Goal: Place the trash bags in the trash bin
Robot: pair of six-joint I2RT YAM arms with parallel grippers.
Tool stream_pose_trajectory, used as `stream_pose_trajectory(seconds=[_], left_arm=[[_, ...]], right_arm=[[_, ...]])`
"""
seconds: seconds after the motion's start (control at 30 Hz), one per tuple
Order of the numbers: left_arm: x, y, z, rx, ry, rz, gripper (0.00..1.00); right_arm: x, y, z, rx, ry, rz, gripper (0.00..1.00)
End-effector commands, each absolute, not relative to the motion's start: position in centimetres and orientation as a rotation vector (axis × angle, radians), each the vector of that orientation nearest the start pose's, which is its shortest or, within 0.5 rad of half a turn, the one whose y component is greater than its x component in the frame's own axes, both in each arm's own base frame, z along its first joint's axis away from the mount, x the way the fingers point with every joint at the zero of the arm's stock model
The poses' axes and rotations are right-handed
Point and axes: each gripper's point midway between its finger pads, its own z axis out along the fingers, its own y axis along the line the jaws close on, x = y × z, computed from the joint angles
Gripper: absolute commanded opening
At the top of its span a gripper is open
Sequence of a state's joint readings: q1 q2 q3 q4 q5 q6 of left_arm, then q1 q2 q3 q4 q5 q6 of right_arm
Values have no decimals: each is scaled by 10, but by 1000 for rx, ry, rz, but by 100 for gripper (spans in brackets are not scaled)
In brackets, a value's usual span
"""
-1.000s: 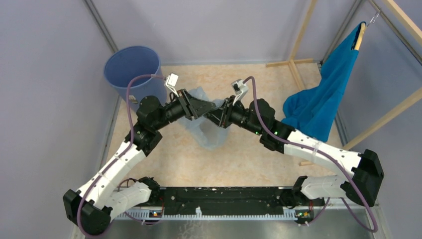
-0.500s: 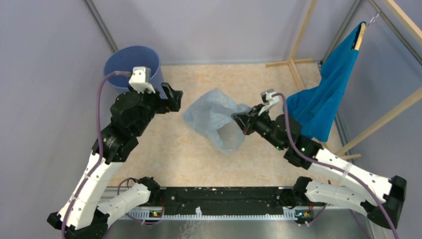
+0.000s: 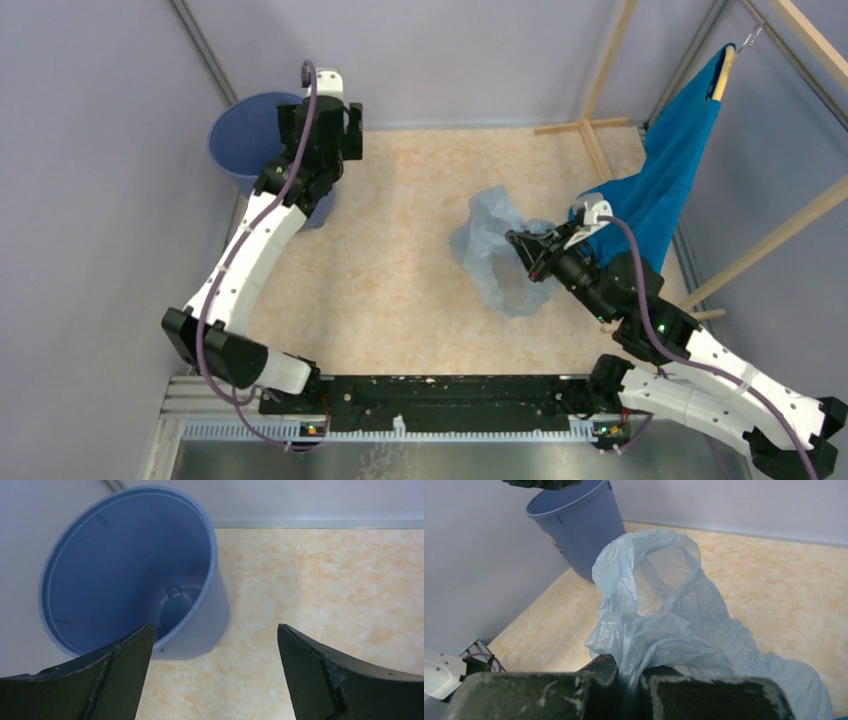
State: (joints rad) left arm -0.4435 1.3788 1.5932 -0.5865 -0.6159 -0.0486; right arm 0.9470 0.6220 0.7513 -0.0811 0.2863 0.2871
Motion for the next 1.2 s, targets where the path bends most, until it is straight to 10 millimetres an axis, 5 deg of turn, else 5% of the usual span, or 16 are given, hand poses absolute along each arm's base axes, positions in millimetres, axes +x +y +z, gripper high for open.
stream_pose_trajectory(seconds=[0.0,0.2,0.5,0.83,1.17], left_arm=[[423,-43,364,-114,1905,287,99],[457,-26,318,-107,2027,276,97],[451,-32,285,-54,2103,243,73],[440,-34,279,17,2133,241,33],[418,-64,306,101,2106,13,14]], right_arm=[[186,200,341,-316,1502,772,0],[174,192,349,-340,1477,799,0],[162,195,351,-434,1466,819,0],[165,196,342,-449,1483,788,0],[181,199,343,-356,1514,770,0]])
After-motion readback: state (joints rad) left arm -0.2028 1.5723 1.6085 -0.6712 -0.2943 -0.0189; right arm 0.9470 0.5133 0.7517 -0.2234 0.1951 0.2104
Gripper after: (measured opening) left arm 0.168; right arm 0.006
